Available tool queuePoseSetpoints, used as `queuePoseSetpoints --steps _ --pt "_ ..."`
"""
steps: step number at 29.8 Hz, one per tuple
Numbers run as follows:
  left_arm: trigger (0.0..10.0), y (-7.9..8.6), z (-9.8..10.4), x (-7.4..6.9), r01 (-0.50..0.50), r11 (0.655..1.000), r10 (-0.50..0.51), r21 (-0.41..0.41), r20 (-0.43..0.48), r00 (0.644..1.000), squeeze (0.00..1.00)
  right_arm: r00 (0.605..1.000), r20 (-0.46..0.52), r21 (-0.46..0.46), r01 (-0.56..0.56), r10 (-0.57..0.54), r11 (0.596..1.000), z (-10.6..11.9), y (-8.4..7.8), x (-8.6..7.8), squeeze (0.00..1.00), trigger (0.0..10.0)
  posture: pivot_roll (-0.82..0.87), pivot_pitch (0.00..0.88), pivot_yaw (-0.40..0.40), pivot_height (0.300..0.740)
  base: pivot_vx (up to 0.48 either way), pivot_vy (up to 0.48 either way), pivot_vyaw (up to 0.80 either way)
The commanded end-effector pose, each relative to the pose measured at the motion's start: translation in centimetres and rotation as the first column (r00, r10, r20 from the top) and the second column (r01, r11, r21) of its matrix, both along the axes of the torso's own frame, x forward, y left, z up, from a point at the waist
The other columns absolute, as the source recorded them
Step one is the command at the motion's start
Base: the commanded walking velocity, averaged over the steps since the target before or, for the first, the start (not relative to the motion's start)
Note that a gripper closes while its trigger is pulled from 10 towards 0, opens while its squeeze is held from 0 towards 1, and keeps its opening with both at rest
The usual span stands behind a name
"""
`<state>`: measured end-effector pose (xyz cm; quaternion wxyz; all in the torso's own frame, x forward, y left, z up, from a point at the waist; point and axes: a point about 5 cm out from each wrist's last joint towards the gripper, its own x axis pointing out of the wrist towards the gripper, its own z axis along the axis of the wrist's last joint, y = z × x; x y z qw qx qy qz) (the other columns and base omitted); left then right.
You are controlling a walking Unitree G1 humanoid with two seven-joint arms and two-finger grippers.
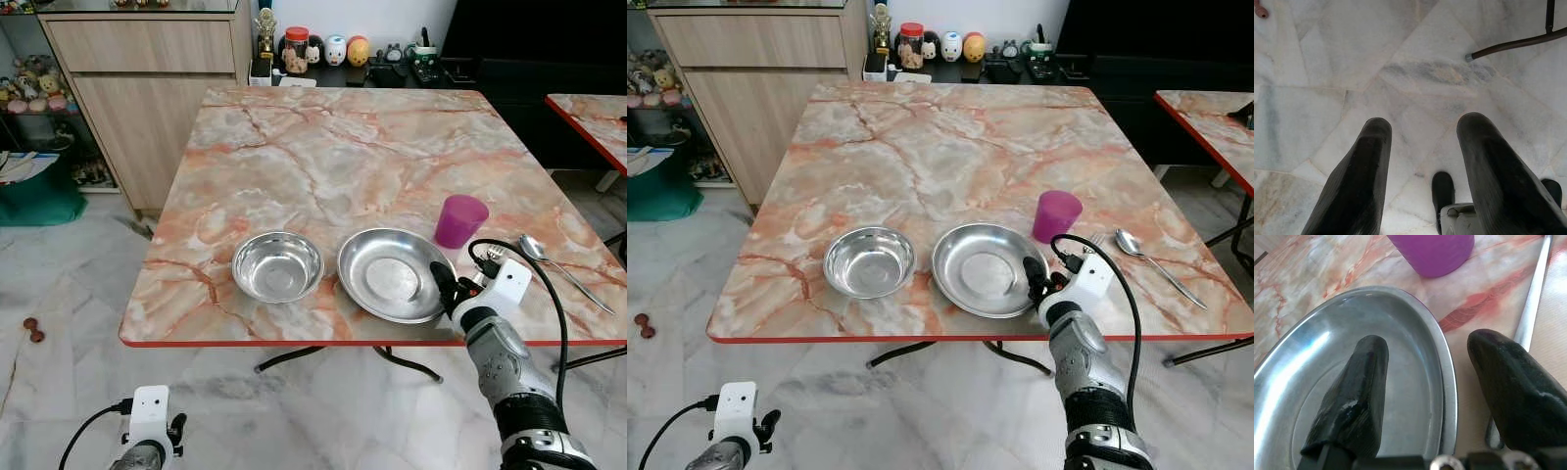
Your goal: Setting the table
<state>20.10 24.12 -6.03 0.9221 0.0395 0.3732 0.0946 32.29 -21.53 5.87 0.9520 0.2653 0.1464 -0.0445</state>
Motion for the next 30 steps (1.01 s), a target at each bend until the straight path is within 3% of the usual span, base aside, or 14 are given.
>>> queuePoseSetpoints --steps 1,30 --pt "10.0 -0.18 -0.06 -0.02 0.016 1.0 -0.016 0.007 -0.005 1.0 0.0 1.0 0.0 0.006 -0.007 0.007 1.0 0.12 0.29 0.3 0.0 10.0 -0.03 0.004 -0.039 0.74 0.0 0.0 0.0" --pt "10.0 -0.33 0.12 0.32 0.029 0.999 -0.029 0.014 0.008 1.0 0.0 0.999 -0.037 -0.018 -0.035 0.035 0.999 -0.62 1.03 0.2 0.0 10.0 -0.03 0.005 -0.041 0.74 0.0 0.0 0.0"
